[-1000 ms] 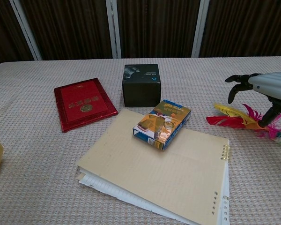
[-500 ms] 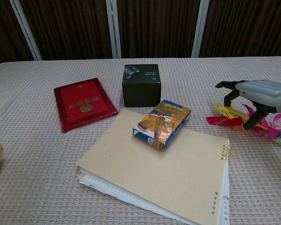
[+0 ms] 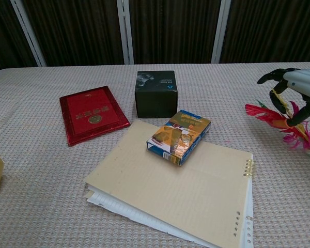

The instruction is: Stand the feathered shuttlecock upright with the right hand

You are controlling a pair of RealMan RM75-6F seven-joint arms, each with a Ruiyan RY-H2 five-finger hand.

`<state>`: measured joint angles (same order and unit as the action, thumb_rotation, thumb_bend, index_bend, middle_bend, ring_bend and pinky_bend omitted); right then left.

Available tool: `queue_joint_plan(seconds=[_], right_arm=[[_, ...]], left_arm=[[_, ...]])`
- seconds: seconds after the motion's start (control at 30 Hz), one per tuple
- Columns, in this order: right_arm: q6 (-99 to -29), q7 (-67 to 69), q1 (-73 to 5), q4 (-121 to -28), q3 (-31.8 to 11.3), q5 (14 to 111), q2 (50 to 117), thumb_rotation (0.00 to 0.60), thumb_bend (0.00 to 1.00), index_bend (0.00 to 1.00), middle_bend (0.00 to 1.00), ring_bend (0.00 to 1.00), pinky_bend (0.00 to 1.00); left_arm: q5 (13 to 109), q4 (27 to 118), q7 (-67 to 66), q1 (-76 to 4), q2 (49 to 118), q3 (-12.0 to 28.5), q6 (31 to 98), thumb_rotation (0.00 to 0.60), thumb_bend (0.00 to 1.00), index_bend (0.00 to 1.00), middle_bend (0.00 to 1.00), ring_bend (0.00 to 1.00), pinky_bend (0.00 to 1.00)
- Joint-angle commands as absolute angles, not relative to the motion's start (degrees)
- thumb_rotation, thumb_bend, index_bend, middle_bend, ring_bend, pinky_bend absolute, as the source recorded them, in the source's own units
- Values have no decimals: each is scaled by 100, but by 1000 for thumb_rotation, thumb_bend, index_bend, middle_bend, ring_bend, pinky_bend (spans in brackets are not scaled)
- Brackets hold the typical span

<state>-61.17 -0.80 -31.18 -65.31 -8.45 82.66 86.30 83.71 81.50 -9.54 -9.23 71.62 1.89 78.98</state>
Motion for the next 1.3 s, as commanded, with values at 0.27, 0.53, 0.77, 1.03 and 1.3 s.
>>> queue_joint_plan(seconds=[0.27, 0.53, 0.77, 1.03, 1.3], right_arm=[[-7455, -69, -1999, -7698, -554, 8328, 7299, 600, 201, 693, 104, 0, 0], [-8250, -130, -1375, -8203, -232, 8613, 7001, 600, 196, 597, 55, 0, 0], [-8797, -110, -1039, -8620, -17, 9023, 6924, 600, 122, 255, 0, 0, 0], [-9451, -287, -740, -9615, -56, 9298, 6217, 600, 59, 24, 0, 0, 0], [-9153, -237, -621, -9787, -319, 8308, 5652, 600, 61, 28, 0, 0, 0]], left_arm=[[8539, 8217, -992, -939, 7168, 62, 7871, 511, 28, 0, 0, 0, 0], [8617, 8236, -974, -955, 7174, 31, 7885, 512, 27, 0, 0, 0, 0], [8660, 8226, -841, -956, 7136, 25, 7916, 514, 30, 0, 0, 0, 0], [8729, 8224, -665, -951, 7077, -1, 7954, 514, 29, 0, 0, 0, 0], [8897, 8288, -576, -895, 7000, -64, 8123, 511, 29, 0, 0, 0, 0]])
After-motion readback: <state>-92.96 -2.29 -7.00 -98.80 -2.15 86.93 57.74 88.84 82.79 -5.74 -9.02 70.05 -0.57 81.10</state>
